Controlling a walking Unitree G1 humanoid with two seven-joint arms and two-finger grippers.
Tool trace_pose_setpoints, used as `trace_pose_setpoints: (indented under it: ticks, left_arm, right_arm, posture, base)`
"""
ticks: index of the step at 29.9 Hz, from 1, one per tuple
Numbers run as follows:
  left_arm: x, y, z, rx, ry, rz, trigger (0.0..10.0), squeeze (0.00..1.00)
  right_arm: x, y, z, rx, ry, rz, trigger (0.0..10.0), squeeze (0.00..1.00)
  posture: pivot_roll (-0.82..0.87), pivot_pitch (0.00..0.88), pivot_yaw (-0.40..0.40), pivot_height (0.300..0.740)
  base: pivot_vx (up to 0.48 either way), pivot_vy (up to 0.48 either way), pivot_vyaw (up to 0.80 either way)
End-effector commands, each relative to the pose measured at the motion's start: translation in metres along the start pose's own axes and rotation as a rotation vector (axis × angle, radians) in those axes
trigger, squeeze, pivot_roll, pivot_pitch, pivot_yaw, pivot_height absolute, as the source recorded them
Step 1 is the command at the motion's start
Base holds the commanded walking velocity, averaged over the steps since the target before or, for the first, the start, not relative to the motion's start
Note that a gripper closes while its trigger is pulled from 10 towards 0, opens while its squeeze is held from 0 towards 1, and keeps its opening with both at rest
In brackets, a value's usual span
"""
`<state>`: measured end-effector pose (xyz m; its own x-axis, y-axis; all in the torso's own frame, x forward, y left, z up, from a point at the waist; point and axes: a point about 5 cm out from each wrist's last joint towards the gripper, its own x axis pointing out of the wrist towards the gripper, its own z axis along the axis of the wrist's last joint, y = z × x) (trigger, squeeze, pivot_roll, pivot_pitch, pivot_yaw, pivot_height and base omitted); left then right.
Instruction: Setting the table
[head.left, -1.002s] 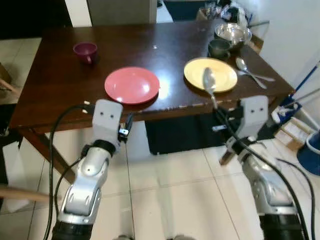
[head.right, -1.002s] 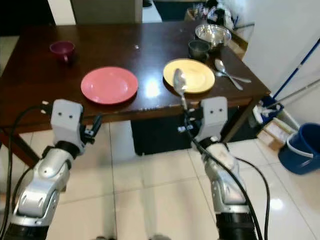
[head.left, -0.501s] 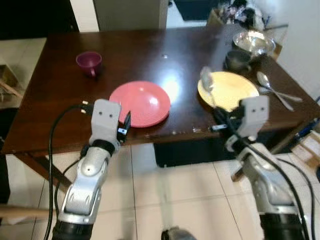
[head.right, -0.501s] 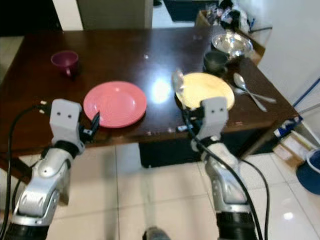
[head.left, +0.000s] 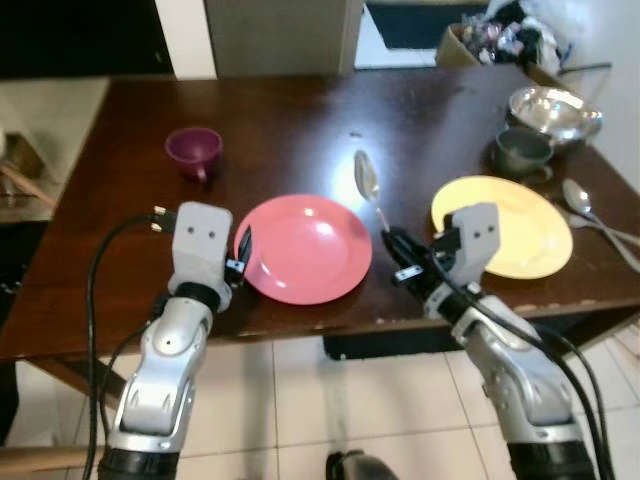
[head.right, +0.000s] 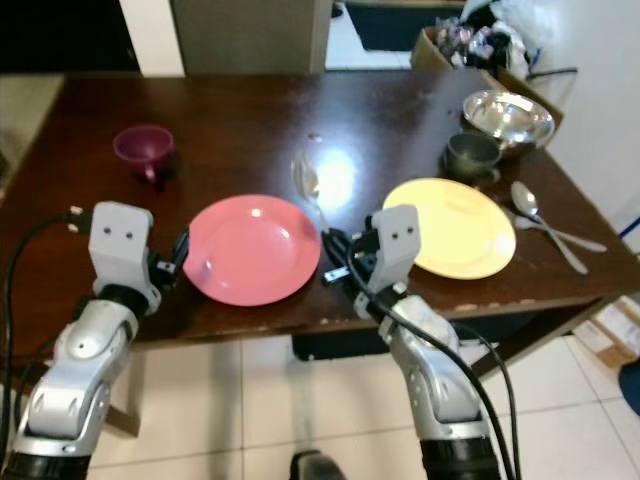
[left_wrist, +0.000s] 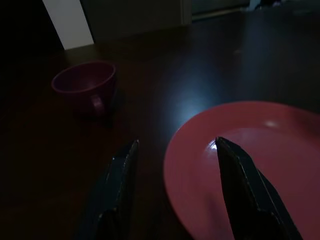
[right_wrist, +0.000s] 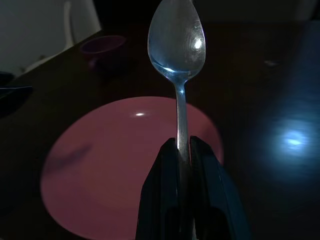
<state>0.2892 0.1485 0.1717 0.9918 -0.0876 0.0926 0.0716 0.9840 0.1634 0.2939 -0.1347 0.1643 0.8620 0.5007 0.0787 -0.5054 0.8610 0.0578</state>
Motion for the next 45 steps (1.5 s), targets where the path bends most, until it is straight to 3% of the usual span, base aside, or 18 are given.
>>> trace_pose_setpoints:
  ticks: [1,4,5,8,13,22,34,35,36,45]
  left_arm:
    - [-0.004,0.004,-0.006,-0.004,0.032,0.001,10.0,0.0]
    - [-0.005,0.01,-0.005,-0.003,0.043,-0.026,10.0,0.0]
    - [-0.005,0.022,-0.002,0.012,0.05,-0.081,10.0,0.0]
    - [-0.006,0.033,0.005,0.044,0.043,-0.138,10.0,0.0]
    - [-0.012,0.043,0.028,0.054,0.006,-0.254,10.0,0.0]
    - [-0.015,0.045,0.042,0.085,-0.006,-0.31,10.0,0.0]
    - [-0.014,0.04,0.045,0.075,0.01,-0.332,10.0,0.0]
    - [-0.013,0.04,0.045,0.073,0.01,-0.333,10.0,0.0]
    - [-0.012,0.039,0.044,0.07,0.012,-0.333,10.0,0.0]
    - [-0.011,0.032,0.039,0.051,0.018,-0.336,10.0,0.0]
  right_arm:
    - [0.0,0.006,-0.004,0.014,0.014,0.033,10.0,0.0]
    - [0.003,0.009,-0.006,0.026,0.022,0.049,10.0,0.0]
    - [0.011,0.012,-0.011,0.039,0.044,0.066,10.0,0.0]
    - [0.02,0.014,-0.017,0.049,0.065,0.073,10.0,0.0]
    - [0.043,0.004,-0.021,0.003,0.119,0.028,10.0,0.0]
    - [0.069,-0.016,-0.018,0.005,0.178,-0.084,10.0,0.0]
    - [0.071,-0.006,-0.037,0.033,0.258,-0.022,10.0,0.0]
    - [0.07,-0.006,-0.037,0.029,0.257,-0.024,10.0,0.44]
    - [0.07,-0.006,-0.036,0.026,0.252,-0.028,10.0,1.0]
    - [0.068,-0.009,-0.022,0.016,0.202,-0.045,10.0,1.0]
  posture:
    - [-0.11,0.059,0.021,0.74]
    - [-0.09,0.066,0.017,0.74]
    - [-0.06,0.082,0.009,0.74]
    - [-0.03,0.09,0.006,0.74]
    - [0.02,0.11,0.01,0.74]
    - [0.06,0.131,0.018,0.74]
    - [0.06,0.137,0.025,0.74]
    - [0.05,0.138,0.025,0.74]
    - [0.03,0.135,0.022,0.74]
    - [0.01,0.127,0.013,0.74]
  base:
    - [0.0,0.0,0.0]
    - [0.0,0.0,0.0]
    - [0.0,0.0,0.0]
    - [0.0,0.0,0.0]
    - [0.0,0.0,0.0]
    - [0.0,0.0,0.0]
    - [0.0,0.0,0.0]
    - [0.0,0.0,0.0]
    - [0.0,0.0,0.0]
    - [0.0,0.0,0.0]
